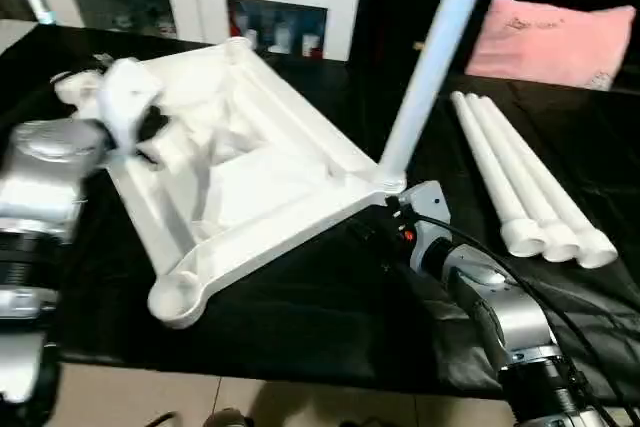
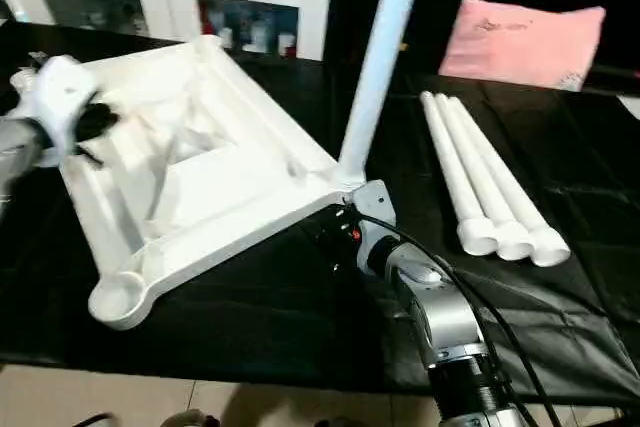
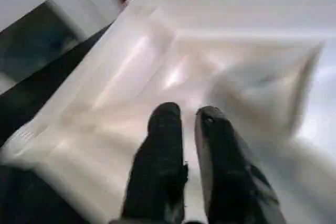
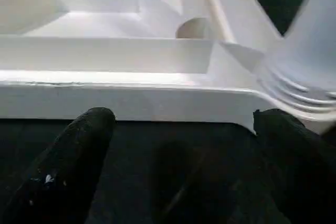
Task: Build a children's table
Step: Rotate table base
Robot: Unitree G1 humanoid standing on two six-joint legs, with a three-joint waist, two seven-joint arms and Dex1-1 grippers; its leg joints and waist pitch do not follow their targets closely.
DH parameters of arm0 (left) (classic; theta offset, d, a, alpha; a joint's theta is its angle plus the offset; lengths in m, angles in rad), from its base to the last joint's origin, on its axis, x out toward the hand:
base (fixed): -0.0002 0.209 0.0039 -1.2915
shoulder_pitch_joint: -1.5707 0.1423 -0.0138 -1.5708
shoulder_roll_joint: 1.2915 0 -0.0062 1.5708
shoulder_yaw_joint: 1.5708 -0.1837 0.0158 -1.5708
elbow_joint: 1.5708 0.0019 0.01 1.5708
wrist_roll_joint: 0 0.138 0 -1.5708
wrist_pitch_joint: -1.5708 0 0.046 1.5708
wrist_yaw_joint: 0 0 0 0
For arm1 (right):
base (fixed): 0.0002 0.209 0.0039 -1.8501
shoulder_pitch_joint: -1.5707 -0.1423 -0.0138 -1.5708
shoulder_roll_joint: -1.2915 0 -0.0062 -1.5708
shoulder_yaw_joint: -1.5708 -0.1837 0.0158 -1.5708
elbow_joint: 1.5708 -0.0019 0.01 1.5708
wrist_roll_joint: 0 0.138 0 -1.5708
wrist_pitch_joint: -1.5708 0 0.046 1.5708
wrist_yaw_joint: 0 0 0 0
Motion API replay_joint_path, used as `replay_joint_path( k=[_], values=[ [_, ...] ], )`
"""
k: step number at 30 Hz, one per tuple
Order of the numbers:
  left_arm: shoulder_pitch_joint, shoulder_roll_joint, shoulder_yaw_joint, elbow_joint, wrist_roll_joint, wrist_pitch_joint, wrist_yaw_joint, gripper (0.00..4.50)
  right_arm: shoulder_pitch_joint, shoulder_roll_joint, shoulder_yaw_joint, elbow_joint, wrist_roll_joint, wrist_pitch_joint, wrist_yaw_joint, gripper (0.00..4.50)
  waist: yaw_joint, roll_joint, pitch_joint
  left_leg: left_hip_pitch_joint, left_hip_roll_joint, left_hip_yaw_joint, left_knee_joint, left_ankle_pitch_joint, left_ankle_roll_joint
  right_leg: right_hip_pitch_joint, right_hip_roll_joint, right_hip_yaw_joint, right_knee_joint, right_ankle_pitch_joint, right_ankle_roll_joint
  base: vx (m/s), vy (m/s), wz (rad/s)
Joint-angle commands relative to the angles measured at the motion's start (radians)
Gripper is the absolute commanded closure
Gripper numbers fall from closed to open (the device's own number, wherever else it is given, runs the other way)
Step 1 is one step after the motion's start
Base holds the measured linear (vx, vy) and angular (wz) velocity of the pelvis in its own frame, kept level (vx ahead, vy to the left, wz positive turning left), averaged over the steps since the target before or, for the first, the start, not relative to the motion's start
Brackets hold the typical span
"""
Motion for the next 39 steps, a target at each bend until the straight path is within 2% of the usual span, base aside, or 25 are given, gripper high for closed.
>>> replay_joint_path(
  k=[1, 3, 5, 8, 13, 15, 18, 22, 25, 27, 29, 33, 34, 36, 38, 39],
  values=[
    [0.015, 0.034, -0.034, 0.009, 0.044, 0.011, 0.004, 4.23, -0.006, -0.015, 0.003, -0.007, -0.002, 0.027, 0.01, 0.0, -0.001, 0.023, -0.068, 0.026, 0.053, -0.019, -0.075, -0.166, -0.024, 0.044, -0.09, 0.06, -0.061, -0.143, -0.164, 0.0, 0.0, 0.0],
    [0.025, 0.056, -0.049, 0.023, 0.059, 0.013, 0.012, 4.44, -0.007, -0.018, 0.006, -0.003, -0.004, 0.029, 0.011, 0.0, 0.002, 0.023, -0.067, 0.025, 0.053, -0.019, -0.076, -0.188, -0.033, 0.043, -0.091, 0.061, -0.063, -0.166, -0.159, 0.0, 0.0, 0.0],
    [0.043, 0.074, -0.076, 0.05, 0.075, -0.005, 0.007, 4.44, -0.009, -0.016, 0.009, 0.003, -0.004, 0.037, 0.008, 0.0, 0.004, 0.022, -0.066, 0.026, 0.052, -0.019, -0.077, -0.207, -0.038, 0.043, -0.092, 0.062, -0.066, -0.196, -0.153, 0.0, 0.0, 0.0],
    [0.061, 0.048, -0.093, 0.063, 0.071, -0.022, -0.022, 4.44, -0.009, -0.001, 0.004, -0.002, -0.004, 0.054, -0.012, 0.0, 0.012, 0.021, -0.065, 0.028, 0.053, -0.019, -0.078, -0.215, -0.043, 0.04, -0.095, 0.064, -0.07, -0.216, -0.152, 0.0, 0.0, 0.0],
    [0.077, 0.036, -0.119, 0.077, 0.078, -0.026, -0.045, 4.44, -0.021, -0.002, 0.015, 0.01, -0.014, 0.076, -0.023, 0.0, 0.014, 0.024, -0.07, 0.026, 0.052, -0.021, -0.077, -0.198, -0.05, 0.044, -0.094, 0.062, -0.062, -0.158, -0.161, 0.0, 0.0, 0.0],
    [0.081, 0.035, -0.128, 0.076, 0.073, -0.029, -0.055, 4.44, -0.024, -0.003, 0.017, 0.017, -0.016, 0.075, -0.024, 0.0, 0.013, 0.02, -0.07, 0.025, 0.051, -0.02, -0.076, -0.191, -0.046, 0.045, -0.094, 0.062, -0.061, -0.148, -0.166, 0.0, 0.0, 0.0],
    [0.087, 0.013, -0.156, 0.037, 0.047, -0.01, -0.125, 4.44, -0.059, -0.002, 0.024, 0.079, -0.05, 0.079, -0.061, 0.0, 0.012, 0.022, -0.07, 0.026, 0.05, -0.019, -0.076, -0.192, -0.051, 0.045, -0.095, 0.062, -0.063, -0.164, -0.175, 0.0, 0.0, 0.0],
    [0.09, 0.014, -0.193, 0.014, 0.053, 0.021, -0.191, 4.44, -0.081, 0.006, 0.033, 0.119, -0.064, 0.069, -0.073, 0.0, 0.013, 0.023, -0.07, 0.026, 0.05, -0.018, -0.075, -0.196, -0.056, 0.045, -0.093, 0.063, -0.062, -0.162, -0.173, 0.0, 0.0, 0.0],
    [0.1, 0.029, -0.222, -0.009, 0.069, 0.038, -0.227, 4.44, -0.106, 0.02, 0.036, 0.171, -0.074, 0.038, -0.082, 0.0, 0.014, 0.029, -0.07, 0.028, 0.051, -0.019, -0.076, -0.204, -0.061, 0.044, -0.095, 0.063, -0.063, -0.157, -0.178, 0.0, 0.0, 0.0],
    [0.106, 0.039, -0.239, -0.029, 0.075, 0.048, -0.254, 4.44, -0.13, 0.029, 0.037, 0.222, -0.083, 0.008, -0.094, 0.0, 0.011, 0.029, -0.07, 0.026, 0.051, -0.021, -0.076, -0.205, -0.065, 0.046, -0.095, 0.062, -0.061, -0.154, -0.181, 0.0, 0.0, 0.0],
    [0.133, 0.068, -0.278, -0.101, 0.063, 0.063, -0.353, 4.44, -0.164, 0.04, 0.034, 0.289, -0.091, -0.016, -0.104, 0.0, 0.012, 0.031, -0.071, 0.028, 0.053, -0.022, -0.077, -0.206, -0.069, 0.046, -0.098, 0.063, -0.06, -0.154, -0.19, 0.0, 0.0, 0.0],
    [0.172, 0.094, -0.309, -0.218, -0.006, 0.064, -0.492, 4.44, -0.207, 0.053, 0.028, 0.359, -0.097, -0.04, -0.12, 0.0, 0.011, 0.032, -0.069, 0.029, 0.052, -0.018, -0.076, -0.203, -0.072, 0.046, -0.094, 0.063, -0.057, -0.131, -0.201, 0.0, 0.0, 0.0],
    [0.189, 0.099, -0.32, -0.268, -0.048, 0.063, -0.555, 4.44, -0.231, 0.06, 0.024, 0.397, -0.098, -0.054, -0.132, 0.0, 0.012, 0.031, -0.069, 0.03, 0.052, -0.018, -0.077, -0.211, -0.075, 0.046, -0.094, 0.063, -0.057, -0.144, -0.201, 0.0, 0.0, 0.0],
    [0.203, 0.101, -0.334, -0.31, -0.077, 0.071, -0.6, 4.44, -0.255, 0.068, 0.024, 0.438, -0.101, -0.07, -0.139, 0.0, 0.009, 0.031, -0.065, 0.031, 0.051, -0.017, -0.079, -0.24, -0.081, 0.042, -0.091, 0.063, -0.061, -0.178, -0.198, 0.0, 0.0, 0.0],
    [0.214, 0.096, -0.345, -0.355, -0.104, 0.103, -0.637, 4.44, -0.282, 0.076, 0.022, 0.488, -0.107, -0.093, -0.145, 0.0, 0.006, 0.03, -0.064, 0.029, 0.05, -0.02, -0.08, -0.262, -0.085, 0.045, -0.094, 0.064, -0.064, -0.224, -0.188, 0.0, 0.0, 0.0],
    [0.214, 0.096, -0.345, -0.355, -0.104, 0.103, -0.637, 4.44, -0.282, 0.076, 0.022, 0.488, -0.107, -0.093, -0.145, 0.0, 0.006, 0.031, -0.064, 0.032, 0.051, -0.02, -0.079, -0.273, -0.087, 0.043, -0.095, 0.064, -0.065, -0.24, -0.186, 0.0, 0.0, 0.0]
  ],
)
